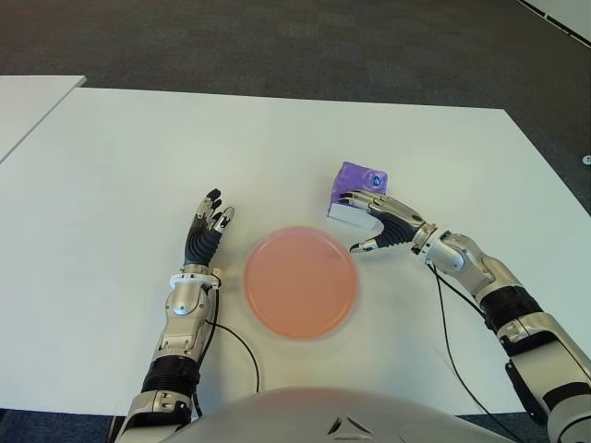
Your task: Put the tissue paper into the plate.
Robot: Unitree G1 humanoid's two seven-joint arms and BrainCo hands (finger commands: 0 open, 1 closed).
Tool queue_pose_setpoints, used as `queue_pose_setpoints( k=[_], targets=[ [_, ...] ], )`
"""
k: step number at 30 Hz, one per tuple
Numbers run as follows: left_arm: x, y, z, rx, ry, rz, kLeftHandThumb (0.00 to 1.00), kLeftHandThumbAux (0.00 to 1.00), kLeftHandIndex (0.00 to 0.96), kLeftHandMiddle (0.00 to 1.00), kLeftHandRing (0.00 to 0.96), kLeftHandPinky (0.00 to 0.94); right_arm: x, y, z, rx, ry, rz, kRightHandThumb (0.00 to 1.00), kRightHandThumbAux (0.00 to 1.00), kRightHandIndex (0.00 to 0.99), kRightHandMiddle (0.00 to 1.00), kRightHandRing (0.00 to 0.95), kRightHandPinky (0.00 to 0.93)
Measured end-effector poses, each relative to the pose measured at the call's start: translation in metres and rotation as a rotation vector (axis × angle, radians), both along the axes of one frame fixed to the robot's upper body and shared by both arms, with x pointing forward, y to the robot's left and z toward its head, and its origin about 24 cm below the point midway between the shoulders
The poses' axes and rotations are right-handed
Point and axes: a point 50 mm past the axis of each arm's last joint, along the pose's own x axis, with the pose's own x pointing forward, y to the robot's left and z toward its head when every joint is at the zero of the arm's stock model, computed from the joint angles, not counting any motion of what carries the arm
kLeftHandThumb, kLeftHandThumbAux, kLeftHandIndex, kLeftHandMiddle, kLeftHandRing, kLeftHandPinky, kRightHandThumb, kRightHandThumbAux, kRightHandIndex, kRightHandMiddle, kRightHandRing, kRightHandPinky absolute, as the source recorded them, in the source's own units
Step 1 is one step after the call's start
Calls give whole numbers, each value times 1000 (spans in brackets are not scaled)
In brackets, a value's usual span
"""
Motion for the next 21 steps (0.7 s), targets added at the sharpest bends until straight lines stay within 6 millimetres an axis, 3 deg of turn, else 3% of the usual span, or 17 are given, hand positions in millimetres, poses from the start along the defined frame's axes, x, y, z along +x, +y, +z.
queue_pose_setpoints(
  k=[21],
  targets=[
    [1, 2, 0, -11, 2, -12, 0, 442, 0, 0, 0, 0, 1, 1, 1, -3, 3, 0, 104, 457, 0, 0, 0, 0]
  ],
)
